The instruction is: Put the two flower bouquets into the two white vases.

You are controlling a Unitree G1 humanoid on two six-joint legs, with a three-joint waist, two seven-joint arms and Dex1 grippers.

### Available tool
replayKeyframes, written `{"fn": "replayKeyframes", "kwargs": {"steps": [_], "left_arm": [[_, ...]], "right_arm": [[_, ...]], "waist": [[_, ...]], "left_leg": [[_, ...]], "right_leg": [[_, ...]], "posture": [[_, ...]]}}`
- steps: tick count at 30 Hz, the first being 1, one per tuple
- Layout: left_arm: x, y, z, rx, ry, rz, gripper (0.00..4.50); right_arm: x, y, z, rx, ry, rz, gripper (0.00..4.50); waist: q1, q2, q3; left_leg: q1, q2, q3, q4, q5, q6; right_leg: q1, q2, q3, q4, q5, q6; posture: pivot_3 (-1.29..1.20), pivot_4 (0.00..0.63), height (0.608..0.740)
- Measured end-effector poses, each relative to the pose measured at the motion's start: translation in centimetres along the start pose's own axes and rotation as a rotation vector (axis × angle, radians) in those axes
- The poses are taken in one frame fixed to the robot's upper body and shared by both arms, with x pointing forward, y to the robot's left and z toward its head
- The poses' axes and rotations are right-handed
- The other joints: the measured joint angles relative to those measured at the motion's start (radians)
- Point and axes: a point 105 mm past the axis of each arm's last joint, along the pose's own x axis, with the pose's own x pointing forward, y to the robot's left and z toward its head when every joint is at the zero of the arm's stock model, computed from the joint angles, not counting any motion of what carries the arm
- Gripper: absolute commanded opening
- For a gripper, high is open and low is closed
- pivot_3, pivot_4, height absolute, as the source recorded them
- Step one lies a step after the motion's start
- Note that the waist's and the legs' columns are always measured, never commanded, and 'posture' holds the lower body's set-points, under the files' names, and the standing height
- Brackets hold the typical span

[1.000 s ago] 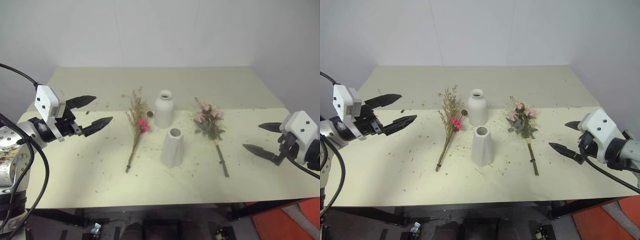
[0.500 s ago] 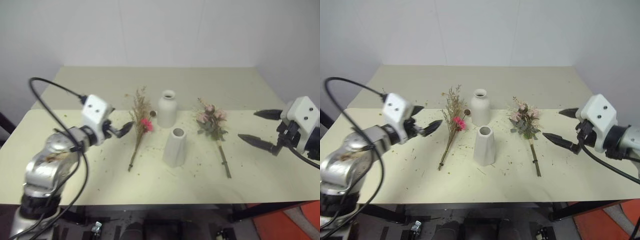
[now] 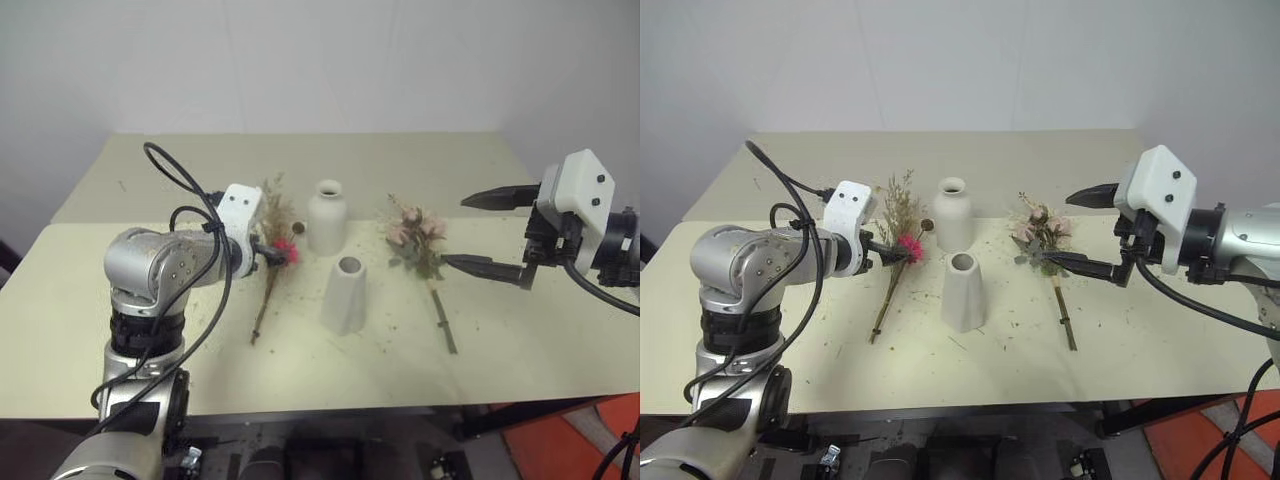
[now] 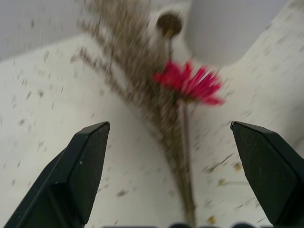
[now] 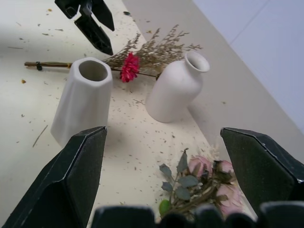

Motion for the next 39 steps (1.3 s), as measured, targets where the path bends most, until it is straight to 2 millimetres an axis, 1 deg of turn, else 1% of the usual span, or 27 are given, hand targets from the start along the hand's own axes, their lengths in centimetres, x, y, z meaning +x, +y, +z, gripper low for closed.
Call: {"fn": "replayKeyframes", "kwargs": {"steps": [4,9,13,16,19,24,27,31,33,37,39], "left_arm": [[1.0,-0.7,-1.0,-0.017,0.074,-0.050,4.44],[2.3,-2.0,-1.7,-0.059,0.160,-0.118,4.44],[3.1,-2.6,-2.6,-0.070,0.216,-0.141,4.44],[3.4,-2.9,-2.7,-0.075,0.235,-0.147,3.88],[3.6,-2.9,-2.2,-0.085,0.239,-0.146,2.92],[3.7,-3.0,-2.3,-0.089,0.243,-0.145,1.31],[3.7,-2.9,-2.3,-0.089,0.243,-0.139,0.33],[3.7,-2.2,-2.0,-0.114,0.226,-0.095,0.33],[3.7,-1.4,-1.9,-0.135,0.215,-0.052,0.33],[3.2,0.9,-0.8,-0.176,0.162,0.046,0.33],[2.8,2.8,0.7,-0.208,0.057,0.134,0.33]], "right_arm": [[0.0,0.1,1.1,0.005,-0.041,0.022,4.50],[-0.1,1.5,2.3,-0.009,-0.066,0.117,4.50],[-0.3,1.7,2.9,-0.017,-0.078,0.122,4.50],[-0.4,1.6,2.9,-0.013,-0.072,0.112,4.50],[-0.3,1.8,2.8,-0.009,-0.062,0.106,4.50],[-0.3,2.0,2.2,0.017,-0.048,0.107,4.50],[-0.3,1.9,2.1,0.019,-0.047,0.096,4.50],[-0.3,1.8,2.1,0.021,-0.047,0.087,4.50],[-0.3,1.8,2.0,0.024,-0.045,0.083,4.50],[-0.3,1.8,1.6,0.037,-0.035,0.072,4.50],[-0.3,1.8,1.4,0.044,-0.032,0.067,4.50]], "waist": [[0.002,0.000,0.000],[0.004,0.000,0.000],[0.002,0.000,0.000],[0.002,0.000,0.000],[0.003,0.000,0.000],[0.003,0.000,0.000],[0.003,0.000,0.000],[0.003,0.000,0.000],[0.003,0.000,0.000],[0.003,0.000,0.000],[0.003,0.000,0.000]], "left_leg": [[-0.002,0.000,-0.001,0.000,0.000,0.000],[-0.002,-0.003,-0.001,0.000,0.000,0.000],[-0.002,-0.005,-0.001,0.000,0.000,0.000],[-0.002,-0.006,-0.001,0.000,0.000,0.000],[-0.002,-0.007,-0.001,0.000,0.000,0.000],[-0.003,-0.009,-0.002,0.000,0.000,0.000],[-0.003,-0.009,-0.002,0.000,0.000,0.000],[-0.003,-0.009,-0.003,0.000,0.000,0.000],[-0.003,-0.009,-0.003,0.000,0.000,0.000],[-0.003,-0.009,-0.003,0.000,0.000,0.000],[-0.003,-0.010,-0.003,0.000,0.000,0.000]], "right_leg": [[-0.001,-0.001,-0.001,0.000,0.000,0.000],[-0.001,-0.003,-0.002,-0.001,0.000,0.000],[-0.001,-0.005,-0.001,0.000,0.000,0.000],[-0.001,-0.006,-0.002,0.000,0.000,0.000],[-0.001,-0.007,-0.002,0.000,0.000,0.001],[-0.001,-0.009,-0.002,0.000,0.000,0.001],[0.000,-0.009,-0.002,0.000,0.000,0.001],[0.000,-0.009,-0.002,0.000,-0.001,0.001],[0.000,-0.009,-0.002,0.000,0.000,0.001],[-0.001,-0.009,-0.002,0.000,0.000,0.001],[-0.001,-0.009,-0.002,0.000,0.000,0.002]], "posture": [[0.00,0.150,0.740],[0.00,0.150,0.740],[0.00,0.150,0.740],[0.00,0.150,0.740],[0.00,0.150,0.740],[0.00,0.150,0.740],[0.00,0.150,0.740],[0.00,0.150,0.740],[0.00,0.150,0.740],[0.00,0.150,0.740],[0.00,0.150,0.740]]}}
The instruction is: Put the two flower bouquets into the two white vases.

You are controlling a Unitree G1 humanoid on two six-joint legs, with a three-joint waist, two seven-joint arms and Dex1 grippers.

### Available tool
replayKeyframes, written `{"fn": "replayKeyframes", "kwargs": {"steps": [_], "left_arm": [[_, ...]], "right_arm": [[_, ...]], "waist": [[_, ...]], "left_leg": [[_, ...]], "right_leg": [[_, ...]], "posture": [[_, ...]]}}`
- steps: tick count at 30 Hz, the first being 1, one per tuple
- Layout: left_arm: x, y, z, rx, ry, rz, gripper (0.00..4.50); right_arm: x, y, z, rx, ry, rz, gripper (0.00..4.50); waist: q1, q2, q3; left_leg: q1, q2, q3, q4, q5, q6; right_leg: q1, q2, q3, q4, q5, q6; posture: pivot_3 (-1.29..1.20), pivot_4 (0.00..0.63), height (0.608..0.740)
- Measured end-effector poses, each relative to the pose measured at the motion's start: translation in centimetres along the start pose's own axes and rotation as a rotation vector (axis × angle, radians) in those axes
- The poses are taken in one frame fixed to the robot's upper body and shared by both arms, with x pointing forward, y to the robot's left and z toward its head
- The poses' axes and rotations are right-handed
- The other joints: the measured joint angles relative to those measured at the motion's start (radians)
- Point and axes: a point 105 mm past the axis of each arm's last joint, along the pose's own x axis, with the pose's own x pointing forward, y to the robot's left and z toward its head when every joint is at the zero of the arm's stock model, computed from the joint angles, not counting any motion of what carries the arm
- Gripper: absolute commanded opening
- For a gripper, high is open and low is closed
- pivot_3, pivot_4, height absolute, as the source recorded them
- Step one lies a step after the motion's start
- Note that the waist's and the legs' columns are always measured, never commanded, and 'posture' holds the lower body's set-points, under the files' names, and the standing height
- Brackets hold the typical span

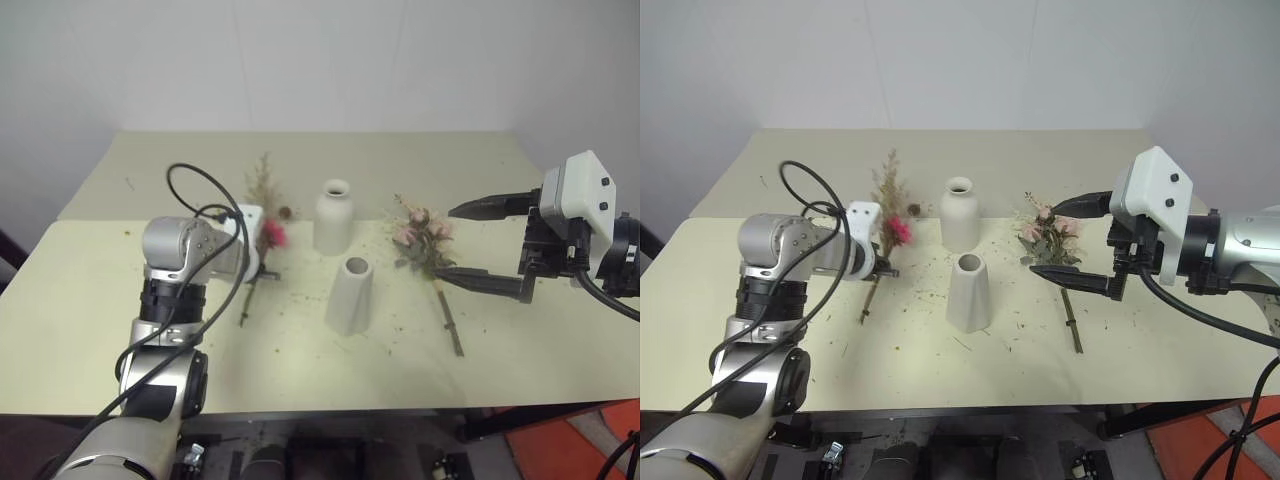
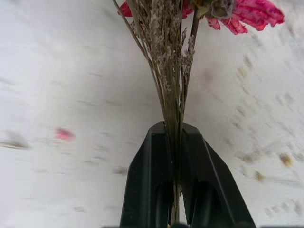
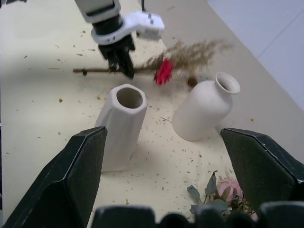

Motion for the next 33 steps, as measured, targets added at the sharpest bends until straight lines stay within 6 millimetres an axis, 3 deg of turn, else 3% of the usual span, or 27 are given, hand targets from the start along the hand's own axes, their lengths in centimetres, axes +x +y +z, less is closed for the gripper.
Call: {"fn": "replayKeyframes", "kwargs": {"steps": [6,9,12,16,20,22,25,33], "left_arm": [[-2.8,6.5,9.3,-0.136,-0.585,0.215,0.33],[-3.7,7.4,12.9,-0.225,-0.800,0.149,0.33],[-3.9,6.7,15.0,-0.299,-0.972,-0.003,0.33],[-3.7,4.5,15.7,-0.433,-1.118,-0.293,0.33],[-5.9,2.9,17.2,-0.603,-1.300,-0.563,0.33],[-7.0,2.2,18.0,-0.592,-1.345,-0.631,0.33],[-7.4,0.0,18.3,-0.583,-1.350,-0.754,0.33],[-5.4,-4.3,16.9,-0.582,-1.218,-0.919,0.33]], "right_arm": [[-0.1,-0.5,-0.2,0.006,-0.004,-0.050,4.50],[0.0,-0.7,-0.2,0.009,-0.020,-0.076,4.50],[0.1,-1.0,-0.2,0.005,-0.019,-0.102,4.50],[0.1,-1.0,-0.1,-0.004,-0.021,-0.134,4.50],[0.2,-0.4,-1.1,0.032,-0.004,-0.176,4.50],[0.1,-0.3,-1.7,0.052,0.014,-0.205,4.50],[-0.2,-0.3,-2.2,0.064,0.044,-0.266,4.50],[-0.4,-0.1,-3.1,0.091,0.072,-0.352,4.50]], "waist": [[0.005,0.000,0.000],[0.016,0.000,0.000],[0.025,0.000,0.000],[0.024,0.000,0.000],[0.023,-0.002,0.001],[0.022,-0.002,0.001],[0.021,-0.002,0.001],[0.011,-0.002,0.001]], "left_leg": [[0.000,0.000,0.000,0.000,0.000,0.000],[-0.001,-0.001,0.001,0.000,0.000,0.000],[-0.004,-0.002,0.001,0.001,0.000,0.000],[-0.007,-0.004,0.001,0.002,0.000,0.000],[-0.009,-0.005,0.001,0.003,0.000,0.000],[-0.008,-0.005,0.001,0.003,0.000,0.001],[-0.006,-0.005,0.001,0.003,0.000,0.001],[-0.007,-0.004,0.001,0.003,0.000,0.001]], "right_leg": [[0.000,-0.001,0.000,0.000,0.000,0.000],[0.001,-0.001,-0.001,-0.002,0.001,0.001],[0.000,-0.002,-0.002,-0.004,0.002,0.002],[-0.001,-0.005,-0.002,-0.005,0.003,0.005],[-0.001,-0.005,-0.003,-0.005,0.004,0.007],[-0.001,-0.005,-0.003,-0.005,0.004,0.007],[0.001,-0.005,-0.003,-0.005,0.004,0.007],[-0.001,-0.004,-0.002,-0.005,0.004,0.007]], "posture": [[0.00,0.150,0.740],[0.00,0.150,0.740],[0.00,0.150,0.740],[0.00,0.150,0.740],[0.00,0.150,0.740],[0.00,0.150,0.740],[0.00,0.150,0.740],[0.00,0.150,0.740]]}}
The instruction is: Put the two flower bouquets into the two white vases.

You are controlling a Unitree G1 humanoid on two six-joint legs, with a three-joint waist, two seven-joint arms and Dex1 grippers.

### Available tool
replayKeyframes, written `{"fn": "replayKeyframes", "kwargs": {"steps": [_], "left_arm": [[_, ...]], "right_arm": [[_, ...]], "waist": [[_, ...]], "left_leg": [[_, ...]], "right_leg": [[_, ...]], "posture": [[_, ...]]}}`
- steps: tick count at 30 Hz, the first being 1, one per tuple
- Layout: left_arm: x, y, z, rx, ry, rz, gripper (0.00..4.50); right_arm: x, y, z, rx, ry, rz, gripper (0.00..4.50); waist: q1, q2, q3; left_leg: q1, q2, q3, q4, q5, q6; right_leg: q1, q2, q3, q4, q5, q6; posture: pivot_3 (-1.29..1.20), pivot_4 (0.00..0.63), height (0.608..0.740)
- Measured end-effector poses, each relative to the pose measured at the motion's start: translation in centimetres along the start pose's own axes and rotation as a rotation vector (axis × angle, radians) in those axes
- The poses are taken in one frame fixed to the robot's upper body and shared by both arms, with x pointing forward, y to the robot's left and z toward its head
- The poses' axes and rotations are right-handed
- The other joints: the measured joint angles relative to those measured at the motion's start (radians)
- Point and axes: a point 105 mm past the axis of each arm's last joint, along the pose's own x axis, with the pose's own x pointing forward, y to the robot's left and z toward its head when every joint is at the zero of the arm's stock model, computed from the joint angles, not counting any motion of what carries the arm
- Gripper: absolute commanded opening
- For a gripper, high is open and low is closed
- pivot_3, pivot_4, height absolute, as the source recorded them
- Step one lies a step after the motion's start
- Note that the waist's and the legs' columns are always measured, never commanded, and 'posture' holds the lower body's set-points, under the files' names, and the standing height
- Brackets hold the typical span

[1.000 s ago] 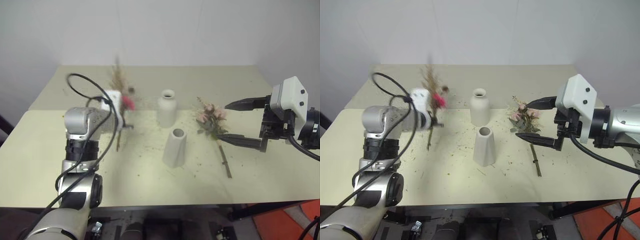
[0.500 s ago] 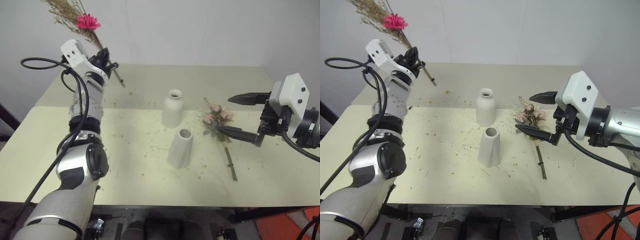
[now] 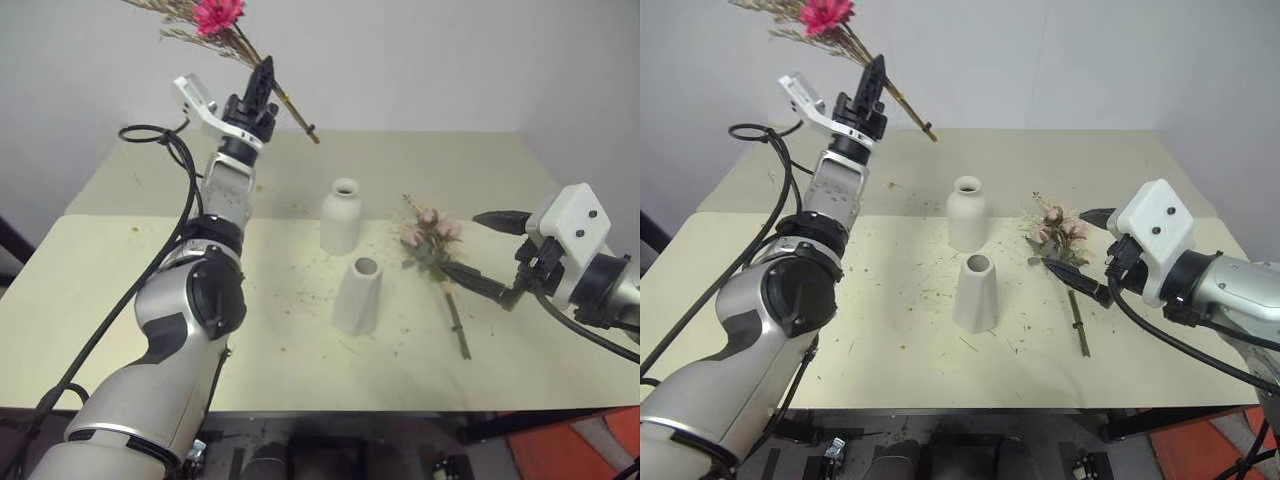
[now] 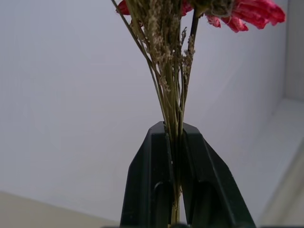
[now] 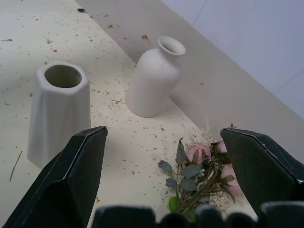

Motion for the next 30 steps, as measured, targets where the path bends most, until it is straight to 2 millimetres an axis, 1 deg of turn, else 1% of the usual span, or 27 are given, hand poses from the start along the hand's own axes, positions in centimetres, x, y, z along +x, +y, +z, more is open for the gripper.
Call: {"fn": "replayKeyframes", "kwargs": {"steps": [3,8,11,16,22,27,30], "left_arm": [[0.1,-0.3,-1.0,0.028,0.047,-0.011,0.33],[0.2,-0.7,-3.3,0.090,0.141,-0.013,0.33],[0.2,-0.8,-4.1,0.116,0.179,-0.011,0.33],[0.2,-0.8,-4.6,0.188,0.215,-0.012,0.33],[-0.5,-0.3,-6.0,0.195,0.253,0.013,0.33],[-0.7,-0.3,-6.5,0.213,0.268,0.013,0.33],[-0.8,-0.1,-6.8,0.224,0.275,0.023,0.33]], "right_arm": [[0.0,-0.1,0.1,0.001,-0.007,-0.020,4.50],[0.0,0.0,-0.2,0.014,-0.004,-0.038,4.50],[-0.1,-0.1,-0.1,0.014,-0.009,-0.055,4.50],[-0.3,-0.1,-0.1,0.010,-0.009,-0.067,4.50],[-0.3,-0.1,-0.1,0.010,-0.010,-0.081,4.50],[-0.5,-0.2,0.0,0.007,-0.005,-0.102,4.50],[-0.7,0.0,-0.3,0.015,0.012,-0.108,4.50]], "waist": [[-0.002,0.000,0.000],[-0.001,0.000,0.000],[-0.002,0.000,0.000],[-0.002,0.000,0.000],[-0.002,0.000,0.000],[-0.002,0.000,0.000],[0.000,0.000,0.000]], "left_leg": [[0.001,0.000,0.000,0.000,0.000,0.000],[0.000,0.000,0.000,0.000,0.000,0.000],[0.000,0.000,0.000,0.000,0.000,0.000],[0.001,0.000,0.000,0.000,0.000,0.000],[0.000,0.000,0.000,0.000,0.000,0.000],[0.000,0.000,0.000,0.000,0.000,0.000],[0.000,0.000,0.000,0.000,0.000,0.000]], "right_leg": [[0.000,0.000,0.000,0.000,0.000,0.000],[0.000,0.000,0.000,0.000,0.000,0.000],[0.000,0.001,0.000,0.000,0.000,0.000],[0.000,0.001,0.000,0.000,0.000,0.000],[0.000,0.001,0.000,0.000,0.000,0.000],[0.000,0.001,0.000,0.000,0.000,0.000],[0.000,0.001,0.000,0.000,0.000,0.000]], "posture": [[0.00,0.150,0.740],[0.00,0.150,0.740],[0.00,0.150,0.740],[0.00,0.150,0.740],[0.00,0.150,0.740],[0.00,0.150,0.740],[0.00,0.150,0.740]]}}
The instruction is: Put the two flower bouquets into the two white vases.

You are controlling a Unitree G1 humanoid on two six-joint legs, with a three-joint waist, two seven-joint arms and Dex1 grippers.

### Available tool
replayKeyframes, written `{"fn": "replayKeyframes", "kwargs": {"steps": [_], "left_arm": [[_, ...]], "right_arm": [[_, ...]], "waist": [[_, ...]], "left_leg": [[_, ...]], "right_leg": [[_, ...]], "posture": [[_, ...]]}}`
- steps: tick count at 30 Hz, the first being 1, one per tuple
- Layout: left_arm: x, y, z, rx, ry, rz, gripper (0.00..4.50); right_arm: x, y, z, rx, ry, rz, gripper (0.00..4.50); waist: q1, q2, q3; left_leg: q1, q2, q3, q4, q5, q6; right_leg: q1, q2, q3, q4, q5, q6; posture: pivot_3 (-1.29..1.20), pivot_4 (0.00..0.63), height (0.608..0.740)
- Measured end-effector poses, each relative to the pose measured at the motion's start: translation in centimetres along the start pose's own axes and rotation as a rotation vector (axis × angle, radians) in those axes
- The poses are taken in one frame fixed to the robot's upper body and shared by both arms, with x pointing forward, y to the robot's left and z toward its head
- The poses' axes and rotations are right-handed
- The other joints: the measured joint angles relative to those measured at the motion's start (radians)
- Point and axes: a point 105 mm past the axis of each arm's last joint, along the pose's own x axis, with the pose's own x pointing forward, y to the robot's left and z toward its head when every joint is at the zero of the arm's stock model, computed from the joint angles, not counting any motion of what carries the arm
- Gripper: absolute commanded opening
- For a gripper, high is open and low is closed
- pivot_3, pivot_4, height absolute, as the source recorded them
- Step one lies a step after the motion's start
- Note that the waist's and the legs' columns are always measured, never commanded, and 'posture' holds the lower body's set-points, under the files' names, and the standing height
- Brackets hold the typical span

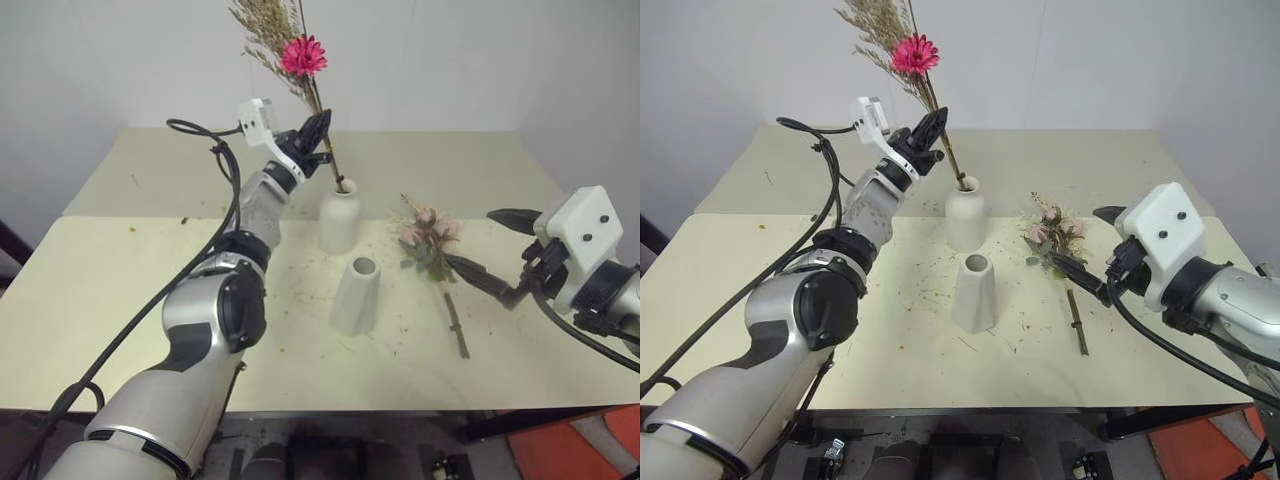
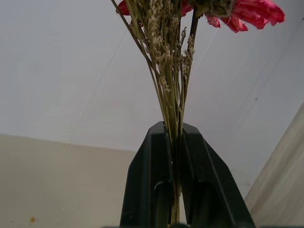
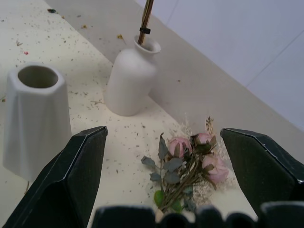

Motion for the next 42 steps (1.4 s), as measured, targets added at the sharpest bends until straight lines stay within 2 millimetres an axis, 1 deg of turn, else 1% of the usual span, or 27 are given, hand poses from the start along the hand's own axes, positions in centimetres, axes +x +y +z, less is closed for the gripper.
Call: {"fn": "replayKeyframes", "kwargs": {"steps": [2,6,11,15,18,20,29,30,31,37,40,42], "left_arm": [[0.0,0.0,-0.3,0.021,0.009,0.008,0.33],[0.0,-0.4,-1.5,0.057,0.059,-0.001,0.33],[-0.2,-0.8,-2.8,0.125,0.111,-0.024,0.33],[-0.4,-0.8,-3.5,0.151,0.136,-0.029,0.33],[-0.7,-0.9,-4.4,0.233,0.179,-0.048,0.33],[-0.8,-0.9,-4.9,0.258,0.200,-0.051,0.33],[-1.0,-0.8,-5.3,0.318,0.212,-0.053,0.33],[-1.0,-0.9,-5.3,0.320,0.214,-0.055,0.74],[-1.0,-0.9,-5.3,0.319,0.214,-0.058,0.92],[-1.1,-1.2,-5.3,0.316,0.214,-0.094,2.86],[-1.2,-1.1,-5.1,0.381,0.234,-0.104,3.85],[-1.4,-0.6,-5.1,0.428,0.265,-0.097,4.47]], "right_arm": [[-0.3,0.0,0.0,0.003,-0.003,-0.012,4.50],[-0.8,-0.1,0.3,0.007,-0.017,-0.034,4.50],[-1.3,-0.1,0.2,0.023,-0.008,-0.053,4.50],[-1.4,-0.1,0.0,0.030,-0.003,-0.056,4.50],[-1.3,-0.1,0.0,0.031,-0.003,-0.056,4.50],[-1.3,-0.1,0.0,0.033,-0.004,-0.055,4.50],[-1.3,0.0,-0.2,0.051,0.008,-0.042,4.50],[-1.3,0.0,-0.3,0.050,0.011,-0.042,4.50],[-1.3,0.0,-0.3,0.050,0.014,-0.041,4.50],[-1.1,-0.3,-0.5,0.060,0.021,-0.043,4.50],[-1.0,-0.4,-0.6,0.065,0.023,-0.044,4.50],[-1.0,-0.4,-0.6,0.066,0.024,-0.048,4.50]], "waist": [[0.001,0.000,0.000],[0.003,0.000,0.000],[0.003,0.000,0.000],[0.002,0.000,0.000],[0.003,0.000,0.000],[0.003,0.000,0.000],[0.003,0.000,0.000],[0.003,0.000,0.000],[0.003,0.000,0.000],[0.003,0.000,0.000],[0.002,0.000,0.000],[0.002,0.000,0.000]], "left_leg": [[0.000,0.000,0.000,0.000,0.000,0.000],[0.000,0.000,0.000,0.000,0.000,0.000],[0.000,0.000,0.000,0.000,0.000,0.000],[0.000,0.000,0.000,0.000,0.000,0.000],[0.000,0.000,0.000,0.000,0.000,0.000],[0.000,0.000,0.000,0.000,0.000,0.000],[0.000,0.000,0.000,0.000,0.000,0.000],[0.000,0.000,0.000,0.000,0.000,0.000],[0.000,0.000,0.000,0.000,0.000,0.000],[0.000,0.000,0.000,0.000,0.000,0.000],[0.001,0.000,0.000,0.000,0.000,0.000],[0.001,0.000,0.000,0.000,0.000,0.000]], "right_leg": [[0.000,0.000,0.000,0.000,0.000,0.000],[0.000,0.000,0.000,0.000,0.000,0.000],[0.000,0.000,0.000,0.000,0.000,0.000],[0.000,0.000,0.000,0.000,0.000,0.000],[0.000,0.000,0.000,0.000,0.000,0.000],[0.000,0.000,0.000,0.000,0.000,0.000],[0.000,0.000,0.000,0.000,0.000,0.000],[0.000,0.000,0.000,0.000,0.000,0.000],[0.000,0.000,0.000,0.000,0.000,0.000],[0.000,0.000,0.000,0.000,0.000,0.000],[0.000,0.000,0.000,0.000,0.000,0.000],[0.000,0.000,0.000,0.000,0.000,0.000]], "posture": [[0.00,0.150,0.740],[0.00,0.150,0.740],[0.00,0.150,0.740],[0.00,0.150,0.740],[0.00,0.150,0.740],[0.00,0.150,0.740],[0.00,0.150,0.740],[0.00,0.150,0.740],[0.00,0.150,0.740],[0.00,0.150,0.740],[0.00,0.150,0.740],[0.00,0.150,0.740]]}}
